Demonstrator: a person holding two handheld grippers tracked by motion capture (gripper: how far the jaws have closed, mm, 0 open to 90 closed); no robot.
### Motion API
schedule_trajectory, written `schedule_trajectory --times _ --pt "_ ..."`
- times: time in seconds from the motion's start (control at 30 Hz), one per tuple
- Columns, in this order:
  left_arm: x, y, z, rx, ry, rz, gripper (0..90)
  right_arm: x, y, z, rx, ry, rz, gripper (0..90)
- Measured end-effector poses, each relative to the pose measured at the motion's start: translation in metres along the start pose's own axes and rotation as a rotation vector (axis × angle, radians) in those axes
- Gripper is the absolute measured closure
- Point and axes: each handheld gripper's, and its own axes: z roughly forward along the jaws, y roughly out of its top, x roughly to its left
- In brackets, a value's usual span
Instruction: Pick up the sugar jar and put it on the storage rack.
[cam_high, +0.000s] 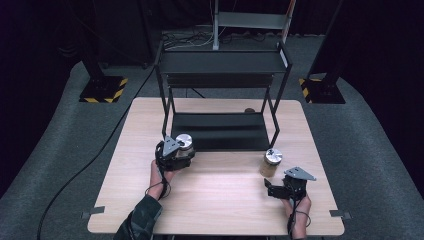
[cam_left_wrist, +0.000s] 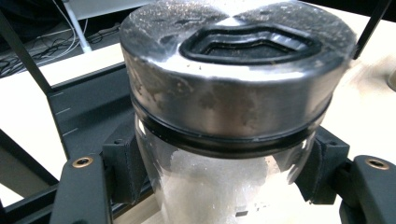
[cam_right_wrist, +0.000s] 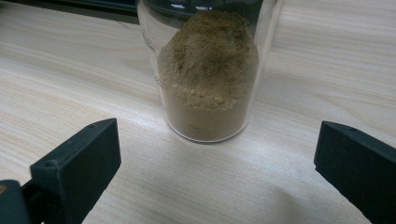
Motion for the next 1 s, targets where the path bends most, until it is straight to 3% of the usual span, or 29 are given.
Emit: schedule_trajectory --times 1.0 --pt "0.001 0.007 0.022 -0.011 0.002 -0.031 30.3 -0.001 0.000 0.000 -0.002 0.003 0.001 0.0"
